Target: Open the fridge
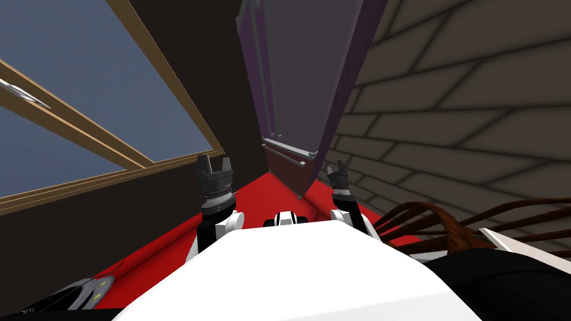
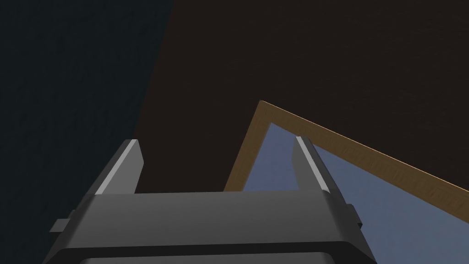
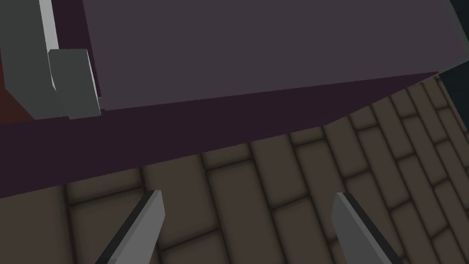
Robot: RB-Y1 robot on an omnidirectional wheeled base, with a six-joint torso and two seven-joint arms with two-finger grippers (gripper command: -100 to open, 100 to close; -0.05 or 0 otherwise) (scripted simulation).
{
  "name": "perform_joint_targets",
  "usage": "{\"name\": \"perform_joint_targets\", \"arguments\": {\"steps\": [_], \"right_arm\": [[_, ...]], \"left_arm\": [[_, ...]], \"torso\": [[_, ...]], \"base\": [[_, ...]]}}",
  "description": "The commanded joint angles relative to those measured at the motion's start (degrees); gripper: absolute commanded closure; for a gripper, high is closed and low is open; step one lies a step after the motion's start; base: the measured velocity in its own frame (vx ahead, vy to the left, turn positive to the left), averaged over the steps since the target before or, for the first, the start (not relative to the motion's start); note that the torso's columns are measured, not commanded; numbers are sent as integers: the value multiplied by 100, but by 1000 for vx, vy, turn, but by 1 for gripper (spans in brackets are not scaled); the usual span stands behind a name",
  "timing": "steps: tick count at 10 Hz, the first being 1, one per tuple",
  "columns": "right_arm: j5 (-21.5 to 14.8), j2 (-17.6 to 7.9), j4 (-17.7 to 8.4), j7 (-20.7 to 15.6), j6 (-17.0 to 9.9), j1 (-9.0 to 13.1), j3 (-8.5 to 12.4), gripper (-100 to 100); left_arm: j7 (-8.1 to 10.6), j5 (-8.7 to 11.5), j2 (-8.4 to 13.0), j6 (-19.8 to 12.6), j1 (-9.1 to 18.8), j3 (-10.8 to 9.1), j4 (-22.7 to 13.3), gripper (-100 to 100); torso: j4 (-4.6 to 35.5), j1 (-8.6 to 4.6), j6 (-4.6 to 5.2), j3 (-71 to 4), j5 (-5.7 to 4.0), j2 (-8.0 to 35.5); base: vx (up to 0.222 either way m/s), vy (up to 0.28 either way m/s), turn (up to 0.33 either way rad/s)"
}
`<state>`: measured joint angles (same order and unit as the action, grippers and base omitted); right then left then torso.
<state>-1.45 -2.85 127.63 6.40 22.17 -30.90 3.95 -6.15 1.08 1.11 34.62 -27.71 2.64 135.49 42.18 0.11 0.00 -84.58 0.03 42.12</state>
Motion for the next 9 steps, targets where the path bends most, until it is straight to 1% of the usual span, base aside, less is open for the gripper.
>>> {"name": "perform_joint_targets", "arguments": {"steps": [1, 3, 5, 7, 9], "right_arm": [[-219, -458, 11, -121, 40, -27, 110, -100], [-450, -726, 34, -246, 71, -50, 228, -100], [-725, -934, 70, -393, 110, -79, 368, -100], [-1035, -1094, 119, -559, 155, -114, 526, -100], [-1372, -1219, 176, -739, 205, -153, 699, -100]], "left_arm": [[0, 0, 0, 0, 0, 0, 0, 0], [0, 0, 0, 0, -1, 0, 0, 0], [0, 0, 0, 0, -1, 0, 0, 0], [0, 0, 0, 0, -1, 0, 0, 0], [0, 0, -1, 0, -1, 1, 0, 0]], "torso": [[6, -5, 0, -3, -1, 6], [6, -7, 0, -7, -2, 3], [11, 0, 0, 4, 0, 21], [7, -15, 0, -6, -4, 5], [9, 3, 0, -2, 0, 12]], "base": [[115, 63, -41], [134, 81, -48], [129, 113, -55], [182, 106, -71], [185, 154, -75]]}}
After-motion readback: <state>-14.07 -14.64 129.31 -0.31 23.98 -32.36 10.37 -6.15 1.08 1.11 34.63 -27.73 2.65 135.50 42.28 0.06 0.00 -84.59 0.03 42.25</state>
